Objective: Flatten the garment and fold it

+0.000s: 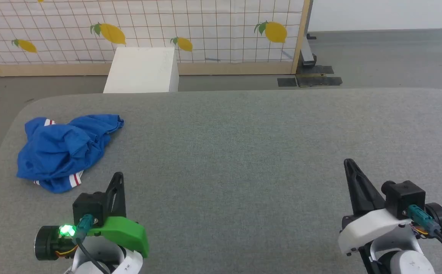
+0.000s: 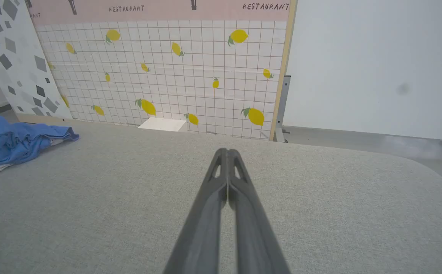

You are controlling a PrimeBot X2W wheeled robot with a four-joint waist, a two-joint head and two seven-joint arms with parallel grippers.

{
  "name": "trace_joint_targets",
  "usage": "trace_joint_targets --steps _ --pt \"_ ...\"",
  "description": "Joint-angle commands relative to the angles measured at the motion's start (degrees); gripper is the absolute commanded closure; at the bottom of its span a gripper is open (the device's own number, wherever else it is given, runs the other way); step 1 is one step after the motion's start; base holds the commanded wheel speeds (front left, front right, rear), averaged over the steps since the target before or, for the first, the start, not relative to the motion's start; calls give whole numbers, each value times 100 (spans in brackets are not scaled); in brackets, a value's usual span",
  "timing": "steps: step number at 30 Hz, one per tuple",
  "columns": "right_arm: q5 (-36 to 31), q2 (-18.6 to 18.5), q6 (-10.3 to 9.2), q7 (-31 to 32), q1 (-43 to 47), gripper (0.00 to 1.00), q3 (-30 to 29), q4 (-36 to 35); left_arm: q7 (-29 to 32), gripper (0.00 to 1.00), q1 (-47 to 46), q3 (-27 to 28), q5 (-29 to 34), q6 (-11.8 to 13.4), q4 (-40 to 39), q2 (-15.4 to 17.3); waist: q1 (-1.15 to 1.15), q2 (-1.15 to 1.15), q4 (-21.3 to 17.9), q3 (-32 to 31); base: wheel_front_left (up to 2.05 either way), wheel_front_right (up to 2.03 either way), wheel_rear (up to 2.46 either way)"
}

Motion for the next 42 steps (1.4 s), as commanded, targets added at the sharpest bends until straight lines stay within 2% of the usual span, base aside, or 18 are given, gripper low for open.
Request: trace_joint_targets --steps 1,38,39,40,41,42 --pt "-29 4 26 1 75 100 14 -29 8 100 60 17 72 39 -14 -18 0 0 0 0 0 0 0" --pt "-29 4 26 1 75 100 14 -29 8 100 60 17 72 39 -14 -18 0 0 0 0 0 0 0" --pt "0 0 0 0 0 0 0 0 0 0 0 0 0 1 0 0 0 0 0 0 0 0 0" --pt "3 0 -1 -1 0 100 -1 3 -1 100 -1 -3 -6 0 2 1 0 0 0 0 0 0 0" --pt "1 0 -1 0 0 0 -3 5 0 0 -1 -9 -13 -1 1 1 0 0 0 0 0 0 0" --pt "4 0 -1 -2 0 100 -6 6 -2 100 -1 -14 -19 -1 2 1 0 0 0 0 0 0 0"
